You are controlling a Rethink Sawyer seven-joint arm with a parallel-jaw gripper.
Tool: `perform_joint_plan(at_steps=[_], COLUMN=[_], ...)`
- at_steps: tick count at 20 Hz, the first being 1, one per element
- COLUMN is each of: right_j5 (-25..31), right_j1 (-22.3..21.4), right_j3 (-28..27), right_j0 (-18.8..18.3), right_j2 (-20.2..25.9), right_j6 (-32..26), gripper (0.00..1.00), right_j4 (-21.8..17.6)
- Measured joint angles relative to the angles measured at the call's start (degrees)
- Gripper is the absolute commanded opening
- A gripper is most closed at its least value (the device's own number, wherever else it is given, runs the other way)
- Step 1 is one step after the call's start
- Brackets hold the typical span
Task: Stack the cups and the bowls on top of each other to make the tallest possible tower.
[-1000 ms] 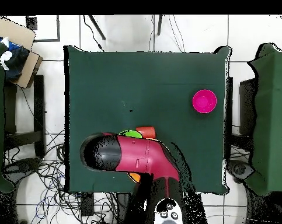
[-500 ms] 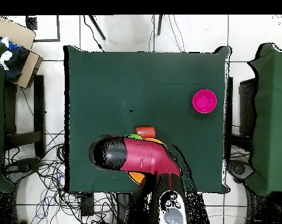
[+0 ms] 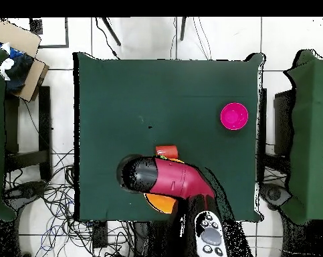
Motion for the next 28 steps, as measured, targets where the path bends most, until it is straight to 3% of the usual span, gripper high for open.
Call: perform_joint_plan(at_steps=[18, 23, 28], right_j5=[-2.55, -2.54, -2.53], right_j1=[1.18, -1.0, -5.52], right_j3=[0.88, 2.68, 6.16], right_j0=[-0.57, -1.71, -5.78], right_j2=[0.27, 0.27, 0.26], right_j6=[0.0, 0.0, 0.0], gripper=[0.0, 0.0, 0.0], right_j4=[0.02, 0.01, 0.01])
